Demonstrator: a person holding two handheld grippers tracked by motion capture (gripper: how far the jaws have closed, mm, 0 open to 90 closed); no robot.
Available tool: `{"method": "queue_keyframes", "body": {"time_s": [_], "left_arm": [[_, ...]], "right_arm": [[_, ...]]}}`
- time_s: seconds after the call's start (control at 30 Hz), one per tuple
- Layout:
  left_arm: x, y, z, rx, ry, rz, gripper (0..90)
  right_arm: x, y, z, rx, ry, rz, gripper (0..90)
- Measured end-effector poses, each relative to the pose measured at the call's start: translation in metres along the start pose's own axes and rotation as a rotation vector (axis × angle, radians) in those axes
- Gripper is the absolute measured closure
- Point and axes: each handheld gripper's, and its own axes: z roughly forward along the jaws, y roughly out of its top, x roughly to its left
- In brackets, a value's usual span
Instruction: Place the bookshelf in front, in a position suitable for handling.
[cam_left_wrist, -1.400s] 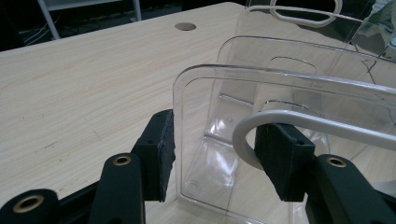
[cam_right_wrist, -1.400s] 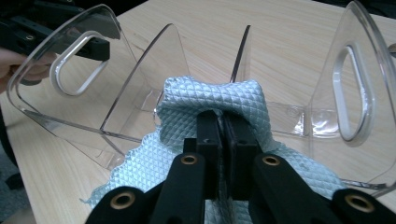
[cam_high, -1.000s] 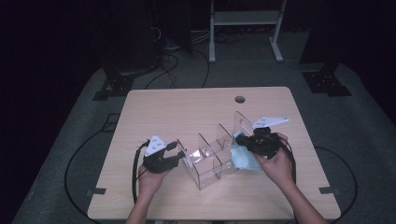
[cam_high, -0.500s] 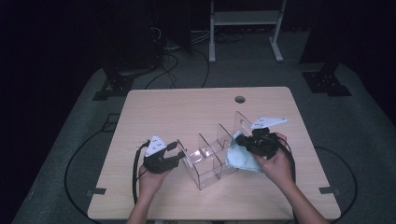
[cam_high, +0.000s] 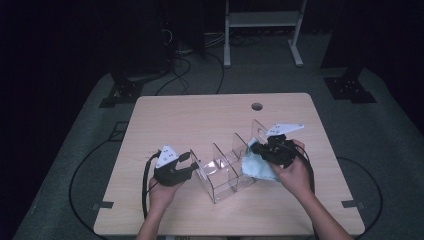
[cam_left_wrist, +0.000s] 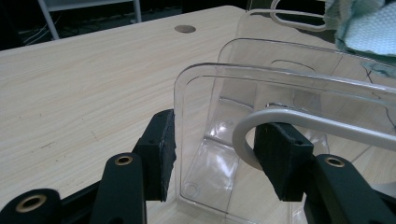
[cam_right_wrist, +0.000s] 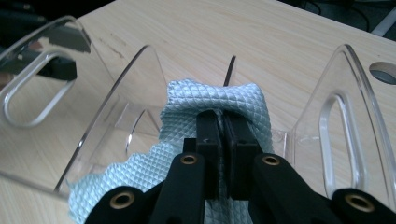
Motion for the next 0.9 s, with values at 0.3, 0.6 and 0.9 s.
{"method": "queue_keyframes", "body": {"time_s": [0.3, 0.6, 0.9], "left_arm": [[-0.002, 0.0, 0.002, -0.007, -0.012, -0.007, 49.0], [-0.004, 0.0, 0.002, -0.004, -0.017, -0.001, 49.0], [-0.009, 0.001, 0.005, -0.002, -0.04, 0.015, 48.9]], "right_arm": [[-0.003, 0.009, 0.009, 0.005, -0.006, 0.014, 85.8], [-0.007, 0.019, 0.02, 0.011, -0.009, 0.022, 85.7], [-0.011, 0.019, 0.02, 0.017, -0.013, 0.031, 85.7]]}}
